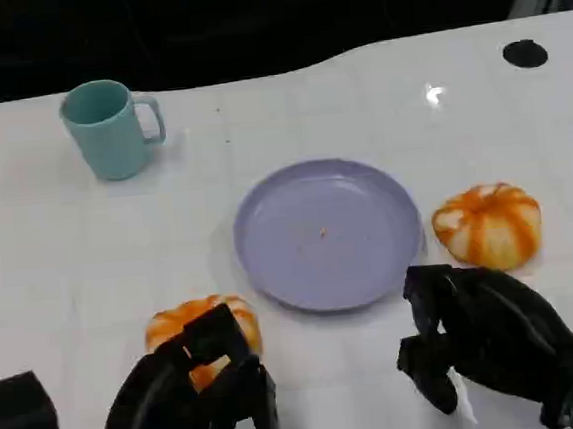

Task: Grasp the bread from the table and place it into the plate.

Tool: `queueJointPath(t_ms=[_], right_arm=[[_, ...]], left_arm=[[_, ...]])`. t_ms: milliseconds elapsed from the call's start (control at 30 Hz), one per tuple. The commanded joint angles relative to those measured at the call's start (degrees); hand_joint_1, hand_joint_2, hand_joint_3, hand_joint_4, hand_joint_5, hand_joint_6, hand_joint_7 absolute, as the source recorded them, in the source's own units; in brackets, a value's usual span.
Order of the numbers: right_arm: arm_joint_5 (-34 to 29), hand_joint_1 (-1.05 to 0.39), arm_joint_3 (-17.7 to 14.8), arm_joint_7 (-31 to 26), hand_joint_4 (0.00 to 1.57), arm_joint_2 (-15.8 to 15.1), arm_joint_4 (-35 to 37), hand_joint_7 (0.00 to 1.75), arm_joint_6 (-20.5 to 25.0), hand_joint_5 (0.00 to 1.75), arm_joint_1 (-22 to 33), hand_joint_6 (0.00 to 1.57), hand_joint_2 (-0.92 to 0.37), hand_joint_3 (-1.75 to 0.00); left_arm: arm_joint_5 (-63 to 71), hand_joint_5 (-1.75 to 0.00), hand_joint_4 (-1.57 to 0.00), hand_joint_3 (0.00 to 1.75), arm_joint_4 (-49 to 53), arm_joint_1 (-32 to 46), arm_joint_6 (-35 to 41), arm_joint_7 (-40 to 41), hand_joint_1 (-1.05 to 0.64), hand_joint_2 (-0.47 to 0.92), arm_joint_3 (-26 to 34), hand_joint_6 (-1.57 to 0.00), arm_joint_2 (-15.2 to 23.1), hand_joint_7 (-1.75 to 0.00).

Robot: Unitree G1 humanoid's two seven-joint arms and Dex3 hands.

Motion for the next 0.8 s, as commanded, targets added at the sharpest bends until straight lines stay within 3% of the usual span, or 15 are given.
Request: queueJointPath(t_ms=[33, 800], right_arm=[[-0.6, -0.96, -0.1, -0.6, 1.28, -0.5, 0.0, 1.56, -0.5, 1.63, -0.2, 1.1, -0.7, -0.73], [0.5, -0.95, -0.5, -0.4, 1.27, -0.3, -0.1, 1.55, 0.2, 1.64, -0.3, 1.09, -0.68, -0.76]], left_arm=[[-0.3, -1.75, -0.86, 0.27, 0.5, -0.2, -0.7, -0.9, -0.59, 0.92, 0.7, -0.64, 0.5, -1.75], [0.1, -1.75, -0.85, 0.26, 0.0, 0.0, -0.7, -0.3, -0.6, 0.92, 0.8, -0.64, 0.4, -1.75]])
